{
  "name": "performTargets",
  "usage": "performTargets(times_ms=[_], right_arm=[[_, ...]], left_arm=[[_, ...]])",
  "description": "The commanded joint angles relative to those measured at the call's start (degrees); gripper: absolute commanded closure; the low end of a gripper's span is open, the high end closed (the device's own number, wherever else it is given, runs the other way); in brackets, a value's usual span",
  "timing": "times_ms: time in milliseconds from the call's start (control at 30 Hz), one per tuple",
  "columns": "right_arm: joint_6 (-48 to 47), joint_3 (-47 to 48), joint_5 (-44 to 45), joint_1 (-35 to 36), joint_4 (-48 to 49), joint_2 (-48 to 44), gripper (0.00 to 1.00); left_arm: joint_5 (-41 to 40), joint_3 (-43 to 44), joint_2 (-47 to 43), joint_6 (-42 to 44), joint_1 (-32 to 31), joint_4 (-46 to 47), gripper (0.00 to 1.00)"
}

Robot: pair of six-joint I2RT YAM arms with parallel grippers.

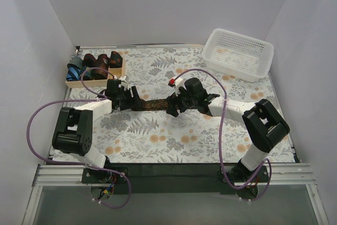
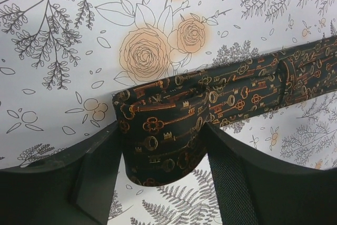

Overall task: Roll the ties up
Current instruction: Roll the tie

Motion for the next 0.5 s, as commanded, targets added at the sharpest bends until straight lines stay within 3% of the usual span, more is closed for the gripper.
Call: performTargets(times_ms=[0,300,467], right_arm=[[-0.97,-1.13,0.19,-0.32,1.84,-2.4,0.33],[-0.97,-2.71,1.76,-0.41,1.92,-4.34,0.33],[-0.97,-4.12,3.78,-0.5,1.84,-6.62,0.33]], left_arm=[[-2.46,-0.44,2.01,-0.16,-1.51,-3.9,0.43],[-7.03,1.57,1.92,0.01,-4.41,-7.05,0.59],[-15.71,6.31,1.48,0.36,-6.08,-14.34,0.62]])
